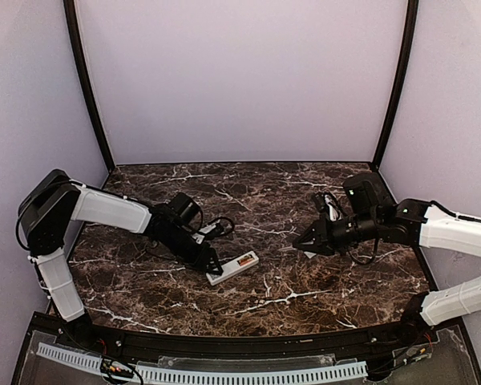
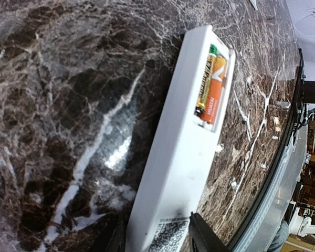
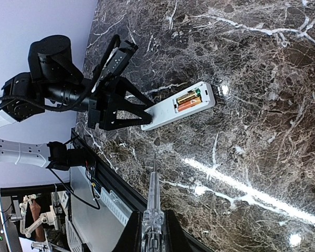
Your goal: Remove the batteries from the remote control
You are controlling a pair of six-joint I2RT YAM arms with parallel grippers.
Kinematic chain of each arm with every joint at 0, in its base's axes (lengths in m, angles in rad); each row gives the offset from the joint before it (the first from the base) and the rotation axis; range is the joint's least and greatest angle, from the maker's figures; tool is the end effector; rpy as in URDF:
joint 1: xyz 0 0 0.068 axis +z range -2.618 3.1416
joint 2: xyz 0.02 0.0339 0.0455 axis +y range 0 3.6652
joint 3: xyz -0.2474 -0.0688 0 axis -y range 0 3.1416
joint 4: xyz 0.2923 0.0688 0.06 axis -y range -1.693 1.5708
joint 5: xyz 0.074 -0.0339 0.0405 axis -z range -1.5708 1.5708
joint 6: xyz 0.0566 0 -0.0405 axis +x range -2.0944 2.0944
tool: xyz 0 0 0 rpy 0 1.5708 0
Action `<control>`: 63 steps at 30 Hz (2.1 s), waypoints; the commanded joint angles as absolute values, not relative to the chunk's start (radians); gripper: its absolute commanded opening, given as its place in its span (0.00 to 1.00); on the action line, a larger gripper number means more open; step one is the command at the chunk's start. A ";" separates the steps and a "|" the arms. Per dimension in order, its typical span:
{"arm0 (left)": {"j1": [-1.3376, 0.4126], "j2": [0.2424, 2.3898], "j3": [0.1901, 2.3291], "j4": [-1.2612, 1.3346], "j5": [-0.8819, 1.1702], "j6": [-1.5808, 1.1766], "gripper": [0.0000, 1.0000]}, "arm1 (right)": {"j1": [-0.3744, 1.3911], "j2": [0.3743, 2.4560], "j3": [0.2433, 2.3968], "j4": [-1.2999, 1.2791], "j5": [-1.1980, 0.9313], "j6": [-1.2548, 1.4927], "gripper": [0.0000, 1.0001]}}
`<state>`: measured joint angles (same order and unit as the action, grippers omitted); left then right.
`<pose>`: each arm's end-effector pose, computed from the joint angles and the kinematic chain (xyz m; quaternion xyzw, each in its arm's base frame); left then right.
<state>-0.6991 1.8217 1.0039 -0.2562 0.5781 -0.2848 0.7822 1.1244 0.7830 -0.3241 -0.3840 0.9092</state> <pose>0.2732 -0.2701 0.0742 0.2597 0.8948 -0.3548 0.0772 0.2037 0.2323 0.2172 -0.0273 0.8863 0.4351 0.1563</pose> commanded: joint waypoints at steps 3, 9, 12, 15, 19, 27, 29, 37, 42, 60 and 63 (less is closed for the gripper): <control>-0.752 1.780 0.951 -0.217 0.636 -0.331 0.41 | 0.777 1.124 0.782 -0.322 -0.371 0.899 0.00; -0.825 1.782 0.965 -0.195 0.628 -0.370 0.41 | 0.777 1.113 0.778 -0.325 -0.371 0.900 0.00; -0.854 1.793 0.971 -0.155 0.633 -0.405 0.41 | 0.777 1.100 0.771 -0.328 -0.364 0.902 0.00; -0.875 1.820 0.983 -0.113 0.638 -0.440 0.41 | 0.776 1.087 0.763 -0.332 -0.359 0.905 0.00; -0.899 1.870 1.009 -0.044 0.653 -0.488 0.40 | 0.777 1.072 0.759 -0.344 -0.352 0.904 0.00; -0.914 1.957 1.067 0.087 0.666 -0.567 0.37 | 0.775 1.037 0.755 -0.379 -0.334 0.900 0.00; -0.913 1.972 1.075 0.129 0.671 -0.600 0.37 | 0.775 1.035 0.755 -0.385 -0.329 0.898 0.00; -0.915 2.015 1.086 0.324 0.679 -0.762 0.36 | 0.767 1.035 0.753 -0.401 -0.322 0.888 0.00; -0.918 2.031 1.120 0.349 0.687 -0.795 0.36 | 0.765 1.039 0.758 -0.411 -0.321 0.884 0.00; -0.892 1.674 1.125 -0.271 0.312 -0.186 0.42 | 0.753 1.024 0.762 -0.452 -0.295 0.864 0.00; -0.893 1.628 1.094 -0.319 0.210 -0.036 0.45 | 0.753 1.020 0.762 -0.456 -0.295 0.864 0.00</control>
<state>-0.9005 1.6855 1.1191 -0.1360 0.4229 -0.2943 0.7635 1.0359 0.7609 -0.4519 -0.3122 0.8753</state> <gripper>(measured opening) 0.437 0.105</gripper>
